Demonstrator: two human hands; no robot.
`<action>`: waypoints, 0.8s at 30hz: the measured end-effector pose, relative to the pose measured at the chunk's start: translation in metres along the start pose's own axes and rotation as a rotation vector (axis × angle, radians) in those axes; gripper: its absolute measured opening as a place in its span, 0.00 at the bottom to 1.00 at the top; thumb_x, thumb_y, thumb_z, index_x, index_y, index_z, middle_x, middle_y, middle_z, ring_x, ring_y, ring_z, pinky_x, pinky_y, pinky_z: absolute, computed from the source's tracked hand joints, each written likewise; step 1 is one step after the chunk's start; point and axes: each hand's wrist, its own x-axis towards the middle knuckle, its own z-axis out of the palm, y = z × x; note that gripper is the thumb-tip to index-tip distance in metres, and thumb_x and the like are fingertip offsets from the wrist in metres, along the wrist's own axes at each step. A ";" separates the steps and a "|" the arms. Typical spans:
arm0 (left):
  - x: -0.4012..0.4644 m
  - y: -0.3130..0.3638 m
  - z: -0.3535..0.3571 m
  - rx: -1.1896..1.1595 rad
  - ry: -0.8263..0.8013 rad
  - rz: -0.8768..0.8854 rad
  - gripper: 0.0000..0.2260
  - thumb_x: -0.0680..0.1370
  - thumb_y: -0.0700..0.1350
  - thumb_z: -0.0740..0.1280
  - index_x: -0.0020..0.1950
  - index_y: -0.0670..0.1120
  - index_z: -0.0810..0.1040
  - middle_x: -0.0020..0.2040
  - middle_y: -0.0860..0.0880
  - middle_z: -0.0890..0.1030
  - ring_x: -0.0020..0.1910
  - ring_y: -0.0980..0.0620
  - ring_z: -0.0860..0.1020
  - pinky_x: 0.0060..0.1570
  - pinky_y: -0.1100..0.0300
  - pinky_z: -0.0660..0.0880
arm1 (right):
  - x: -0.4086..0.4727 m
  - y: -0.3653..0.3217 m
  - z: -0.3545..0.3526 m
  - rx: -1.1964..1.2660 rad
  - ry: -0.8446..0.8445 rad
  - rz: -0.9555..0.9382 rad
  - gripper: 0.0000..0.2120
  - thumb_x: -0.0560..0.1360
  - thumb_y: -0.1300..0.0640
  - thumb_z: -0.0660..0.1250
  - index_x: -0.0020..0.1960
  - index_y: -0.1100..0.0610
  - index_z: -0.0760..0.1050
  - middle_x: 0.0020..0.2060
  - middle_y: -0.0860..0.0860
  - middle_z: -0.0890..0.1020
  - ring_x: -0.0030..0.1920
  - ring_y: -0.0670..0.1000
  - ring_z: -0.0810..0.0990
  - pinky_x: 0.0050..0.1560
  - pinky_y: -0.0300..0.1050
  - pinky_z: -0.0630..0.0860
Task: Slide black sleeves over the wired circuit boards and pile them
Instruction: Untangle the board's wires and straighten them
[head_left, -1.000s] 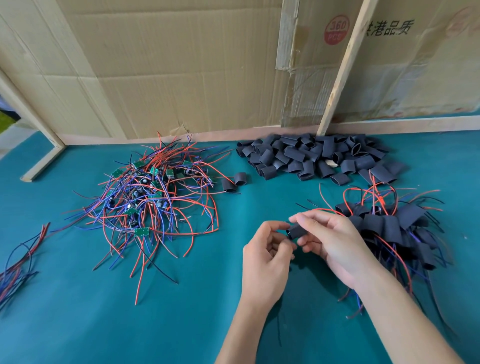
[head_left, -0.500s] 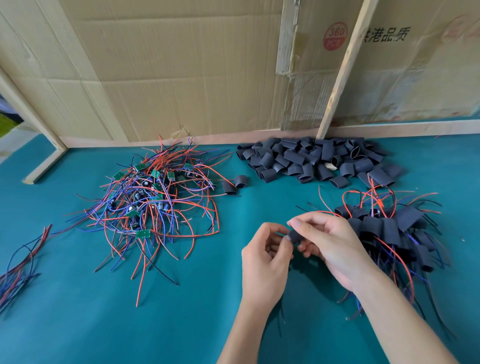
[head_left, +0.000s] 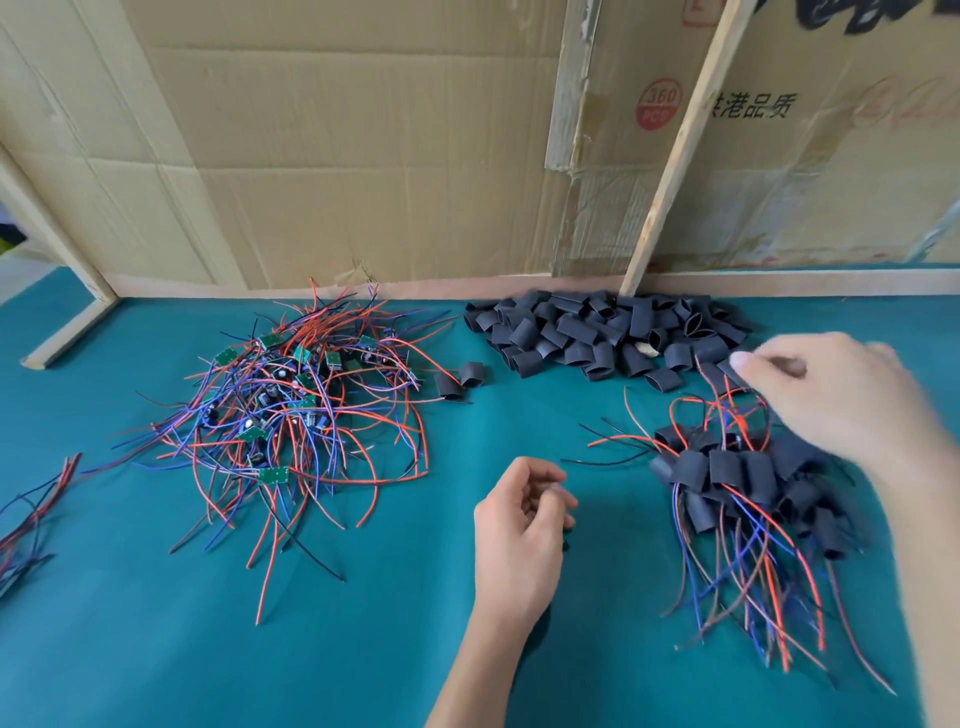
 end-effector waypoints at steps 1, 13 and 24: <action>0.000 0.000 0.000 0.001 -0.001 0.001 0.09 0.76 0.36 0.62 0.46 0.48 0.79 0.37 0.47 0.83 0.33 0.54 0.79 0.32 0.61 0.74 | 0.006 -0.020 0.005 0.056 -0.037 -0.088 0.16 0.71 0.29 0.58 0.37 0.37 0.78 0.34 0.37 0.82 0.45 0.57 0.76 0.50 0.51 0.76; -0.001 0.005 -0.002 0.046 0.049 -0.015 0.09 0.78 0.36 0.62 0.45 0.48 0.78 0.35 0.50 0.83 0.33 0.54 0.79 0.36 0.60 0.74 | 0.053 -0.200 0.167 0.008 -0.578 -0.436 0.35 0.79 0.55 0.69 0.82 0.47 0.59 0.78 0.52 0.68 0.74 0.58 0.71 0.68 0.53 0.74; -0.001 0.007 -0.004 0.039 0.037 -0.002 0.11 0.76 0.37 0.60 0.41 0.51 0.76 0.32 0.56 0.80 0.31 0.56 0.77 0.35 0.62 0.73 | 0.054 -0.221 0.173 0.282 -0.276 -0.264 0.09 0.74 0.51 0.63 0.38 0.53 0.76 0.44 0.52 0.72 0.46 0.59 0.73 0.45 0.48 0.70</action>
